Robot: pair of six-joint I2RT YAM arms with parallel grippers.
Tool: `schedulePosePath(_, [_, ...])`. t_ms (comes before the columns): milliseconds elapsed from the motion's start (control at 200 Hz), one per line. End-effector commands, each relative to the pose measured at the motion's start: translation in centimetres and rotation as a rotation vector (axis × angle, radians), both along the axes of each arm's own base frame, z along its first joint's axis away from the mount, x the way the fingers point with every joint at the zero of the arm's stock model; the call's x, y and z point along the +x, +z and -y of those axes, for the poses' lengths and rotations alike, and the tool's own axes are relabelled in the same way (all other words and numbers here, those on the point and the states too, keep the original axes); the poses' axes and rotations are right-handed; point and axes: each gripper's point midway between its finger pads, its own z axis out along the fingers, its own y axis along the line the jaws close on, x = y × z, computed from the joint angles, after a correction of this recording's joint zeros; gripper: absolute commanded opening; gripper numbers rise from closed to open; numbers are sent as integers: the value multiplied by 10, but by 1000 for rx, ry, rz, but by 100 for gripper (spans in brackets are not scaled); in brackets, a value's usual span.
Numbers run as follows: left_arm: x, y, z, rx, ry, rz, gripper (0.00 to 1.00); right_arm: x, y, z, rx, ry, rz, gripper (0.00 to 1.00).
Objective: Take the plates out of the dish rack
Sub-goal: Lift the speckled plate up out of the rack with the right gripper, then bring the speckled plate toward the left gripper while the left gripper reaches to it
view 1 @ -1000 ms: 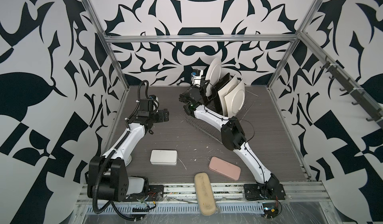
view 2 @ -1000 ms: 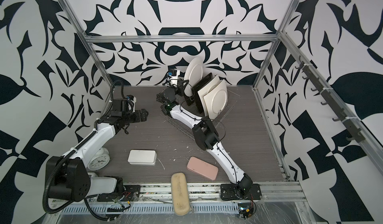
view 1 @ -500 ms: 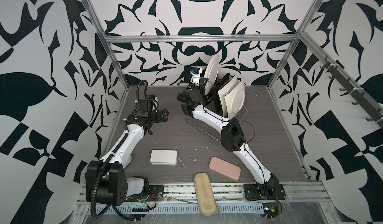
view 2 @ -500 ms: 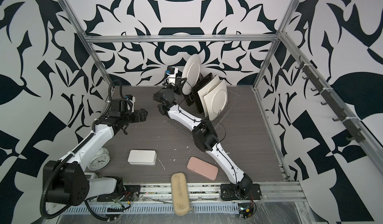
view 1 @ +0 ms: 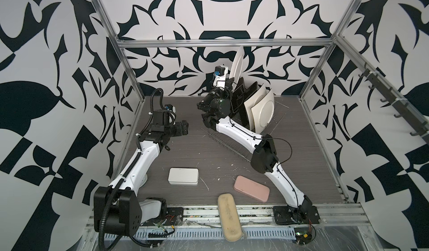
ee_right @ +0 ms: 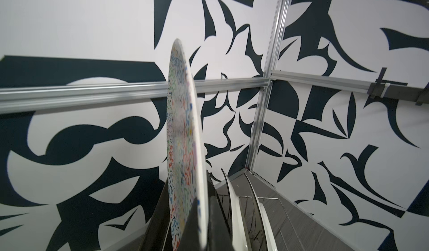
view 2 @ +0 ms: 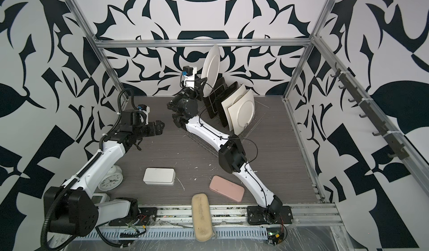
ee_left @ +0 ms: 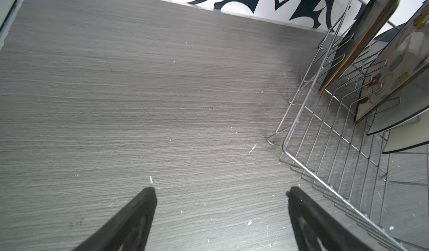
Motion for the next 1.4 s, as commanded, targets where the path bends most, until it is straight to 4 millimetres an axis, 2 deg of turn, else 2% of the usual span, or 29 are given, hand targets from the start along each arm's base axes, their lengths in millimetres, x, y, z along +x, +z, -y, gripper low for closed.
schedulePosePath(0, [3,20,4,-40,-11,39,93,-42,88,12,-41,63,168,0])
schedulePosePath(65, [4,23,8,-59,-19,39,93,-54,103,10,-60,83,185,0])
schedulePosePath(130, [5,26,10,-76,-25,37,93,-63,115,-4,-148,133,187,0])
schedulePosePath(220, [7,31,14,-96,-36,37,93,-69,123,-19,-219,241,179,0])
schedulePosePath(255, [7,32,15,-105,-40,39,92,-68,119,-24,-227,294,166,0])
schedulePosePath(530, [7,53,25,-166,-69,63,93,-87,131,-5,-113,564,154,0])
schedulePosePath(585, [7,59,27,-183,-74,69,93,-86,126,-1,-38,667,128,0])
schedulePosePath(695, [5,67,33,-234,-84,68,93,-64,101,26,328,912,70,0])
schedulePosePath(720, [4,70,35,-251,-88,66,93,-62,100,29,383,957,79,0])
schedulePosePath(800, [3,79,40,-306,-96,65,93,-54,86,43,520,1020,82,0])
schedulePosePath(905, [0,90,44,-354,-102,78,93,-46,69,48,636,1070,43,0])
schedulePosePath(1080, [-1,111,49,-491,-129,107,93,-36,41,41,846,1212,-16,0])
schedulePosePath(1260, [9,135,46,-679,-142,127,92,-39,16,22,943,1306,-99,0])
schedulePosePath(1395, [19,140,43,-750,-125,123,92,-40,-6,12,1042,1359,-134,0])
